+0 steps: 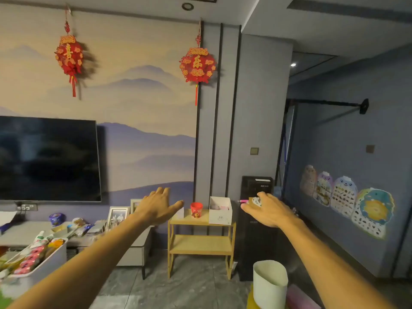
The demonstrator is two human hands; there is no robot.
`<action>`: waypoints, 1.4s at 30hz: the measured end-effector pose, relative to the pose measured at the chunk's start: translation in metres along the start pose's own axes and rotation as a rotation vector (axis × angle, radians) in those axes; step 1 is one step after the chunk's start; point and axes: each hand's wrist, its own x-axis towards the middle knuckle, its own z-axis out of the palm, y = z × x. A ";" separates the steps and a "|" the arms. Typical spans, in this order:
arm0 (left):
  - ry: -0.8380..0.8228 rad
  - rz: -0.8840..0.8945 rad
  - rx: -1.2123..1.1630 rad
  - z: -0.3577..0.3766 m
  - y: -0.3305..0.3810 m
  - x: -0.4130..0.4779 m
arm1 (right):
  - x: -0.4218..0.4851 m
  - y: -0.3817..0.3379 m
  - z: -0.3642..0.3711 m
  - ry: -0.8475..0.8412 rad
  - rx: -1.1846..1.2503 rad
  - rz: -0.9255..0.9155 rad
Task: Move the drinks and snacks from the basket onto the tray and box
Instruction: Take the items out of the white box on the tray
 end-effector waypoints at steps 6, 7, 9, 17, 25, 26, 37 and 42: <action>-0.041 -0.033 0.001 0.033 -0.004 0.049 | 0.046 0.012 0.025 -0.033 -0.006 -0.018; -0.031 -0.028 0.001 0.039 -0.007 0.063 | 0.059 0.016 0.032 -0.030 -0.008 -0.025; -0.030 -0.020 0.010 0.049 -0.011 0.090 | 0.085 0.019 0.042 -0.044 -0.017 -0.025; -0.112 0.025 -0.069 0.117 -0.044 0.236 | 0.210 0.014 0.091 -0.096 0.020 0.027; -0.235 0.011 -0.158 0.210 -0.080 0.351 | 0.329 0.021 0.165 -0.173 0.004 0.093; -0.246 0.005 -0.158 0.219 -0.082 0.365 | 0.345 0.022 0.176 -0.182 0.011 0.098; -0.374 -0.053 -0.163 0.350 -0.067 0.552 | 0.556 0.098 0.301 -0.292 0.078 0.110; -0.412 -0.098 -0.197 0.406 -0.043 0.637 | 0.646 0.138 0.349 -0.363 0.121 0.121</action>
